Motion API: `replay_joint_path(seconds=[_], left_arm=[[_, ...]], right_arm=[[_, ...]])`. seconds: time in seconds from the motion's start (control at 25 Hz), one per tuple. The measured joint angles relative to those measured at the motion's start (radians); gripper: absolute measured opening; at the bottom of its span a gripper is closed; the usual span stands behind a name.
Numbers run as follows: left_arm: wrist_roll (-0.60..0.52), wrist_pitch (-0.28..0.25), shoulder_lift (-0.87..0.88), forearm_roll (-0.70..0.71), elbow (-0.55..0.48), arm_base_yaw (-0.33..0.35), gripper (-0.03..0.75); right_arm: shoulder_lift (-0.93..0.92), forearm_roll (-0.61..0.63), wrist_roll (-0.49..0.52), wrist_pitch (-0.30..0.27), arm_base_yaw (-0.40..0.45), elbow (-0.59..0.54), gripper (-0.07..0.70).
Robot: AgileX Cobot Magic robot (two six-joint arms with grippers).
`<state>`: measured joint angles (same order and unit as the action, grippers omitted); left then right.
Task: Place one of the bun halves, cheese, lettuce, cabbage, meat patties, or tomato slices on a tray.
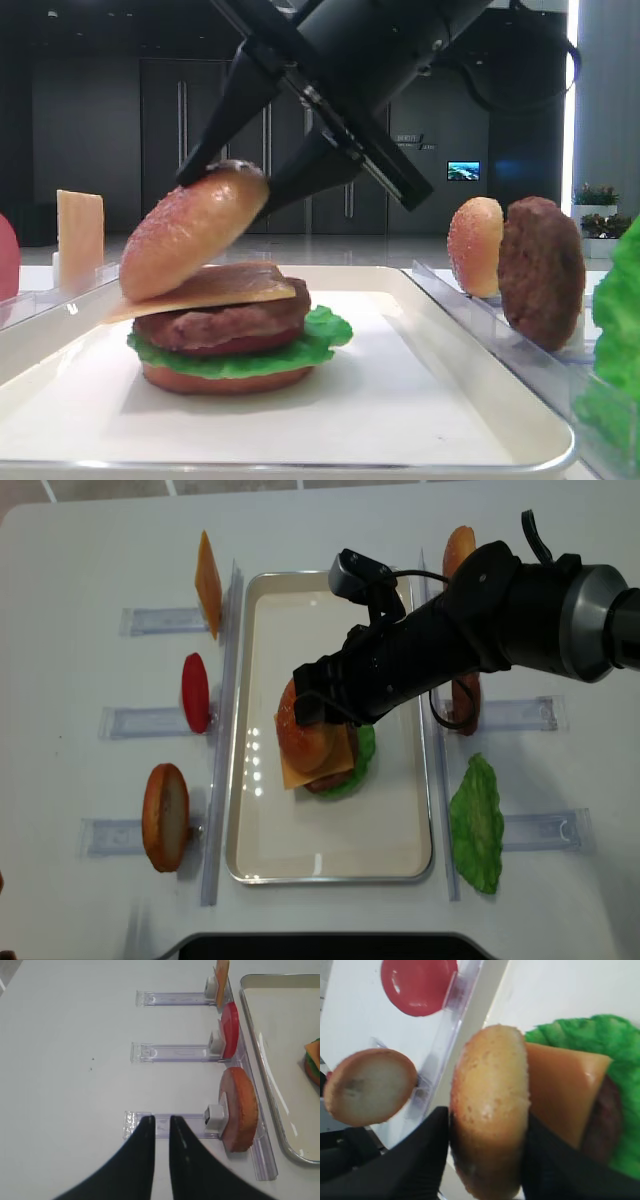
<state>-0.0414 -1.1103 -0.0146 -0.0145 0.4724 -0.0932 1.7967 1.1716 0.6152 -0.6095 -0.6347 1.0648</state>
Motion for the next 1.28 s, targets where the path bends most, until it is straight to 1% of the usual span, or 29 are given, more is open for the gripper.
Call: replay_joint_path(seconds=[0.08, 0.16, 0.24, 0.32, 0.4, 0.48, 0.56, 0.64, 0.68, 0.72, 0.76, 0.8, 0.84, 0.88, 0.92, 1.04, 1.08, 1.12, 1.2, 1.28], left_arm=[[0.0, 0.0, 0.0, 0.0, 0.0, 0.0, 0.076], [0.0, 0.0, 0.0, 0.0, 0.0, 0.0, 0.076], [0.0, 0.0, 0.0, 0.0, 0.0, 0.0, 0.076], [0.0, 0.0, 0.0, 0.0, 0.0, 0.0, 0.076], [0.0, 0.0, 0.0, 0.0, 0.0, 0.0, 0.076], [0.0, 0.0, 0.0, 0.0, 0.0, 0.0, 0.076], [0.0, 0.0, 0.0, 0.0, 0.0, 0.0, 0.076], [0.0, 0.0, 0.0, 0.0, 0.0, 0.0, 0.076], [0.0, 0.0, 0.0, 0.0, 0.0, 0.0, 0.076], [0.0, 0.0, 0.0, 0.0, 0.0, 0.0, 0.076], [0.0, 0.0, 0.0, 0.0, 0.0, 0.0, 0.076], [0.0, 0.0, 0.0, 0.0, 0.0, 0.0, 0.076], [0.0, 0.0, 0.0, 0.0, 0.0, 0.0, 0.076], [0.0, 0.0, 0.0, 0.0, 0.0, 0.0, 0.076], [0.0, 0.0, 0.0, 0.0, 0.0, 0.0, 0.076], [0.0, 0.0, 0.0, 0.0, 0.0, 0.0, 0.076], [0.0, 0.0, 0.0, 0.0, 0.0, 0.0, 0.076], [0.0, 0.0, 0.0, 0.0, 0.0, 0.0, 0.076], [0.0, 0.0, 0.0, 0.0, 0.0, 0.0, 0.076], [0.0, 0.0, 0.0, 0.0, 0.0, 0.0, 0.076]], right_arm=[[-0.002, -0.089, -0.037, -0.008, 0.023, 0.0, 0.354], [-0.012, -0.16, -0.069, -0.008, 0.05, 0.0, 0.395], [-0.033, -0.209, -0.078, -0.019, 0.074, 0.002, 0.41], [-0.055, -0.245, -0.095, -0.034, 0.096, 0.029, 0.415], [-0.069, -0.301, -0.142, -0.076, 0.109, 0.094, 0.417], [-0.079, -0.396, -0.22, -0.129, 0.113, 0.178, 0.417], [-0.083, -0.521, -0.357, -0.198, 0.108, 0.279, 0.417], [-0.083, -0.727, -0.525, -0.259, 0.102, 0.358, 0.417], [-0.083, -0.858, -0.615, -0.288, 0.102, 0.389, 0.417], [-0.083, -0.975, -0.707, -0.315, 0.109, 0.406, 0.417], [-0.082, -1.111, -0.775, -0.341, 0.123, 0.417, 0.417], [-0.078, -1.215, -0.829, -0.372, 0.144, 0.421, 0.417], [-0.072, -1.281, -0.853, -0.401, 0.183, 0.422, 0.417], [-0.064, -1.325, -0.854, -0.422, 0.235, 0.422, 0.417], [-0.058, -1.341, -0.849, -0.444, 0.296, 0.423, 0.417], [-0.049, -1.345, -0.798, -0.49, 0.47, 0.423, 0.417], [-0.049, -1.346, -0.785, -0.509, 0.512, 0.423, 0.417], [-0.05, -1.347, -0.77, -0.532, 0.552, 0.425, 0.417], [-0.061, -1.34, -0.742, -0.576, 0.605, 0.425, 0.417], [-0.102, -1.309, -0.718, -0.589, 0.637, 0.392, 0.417]])
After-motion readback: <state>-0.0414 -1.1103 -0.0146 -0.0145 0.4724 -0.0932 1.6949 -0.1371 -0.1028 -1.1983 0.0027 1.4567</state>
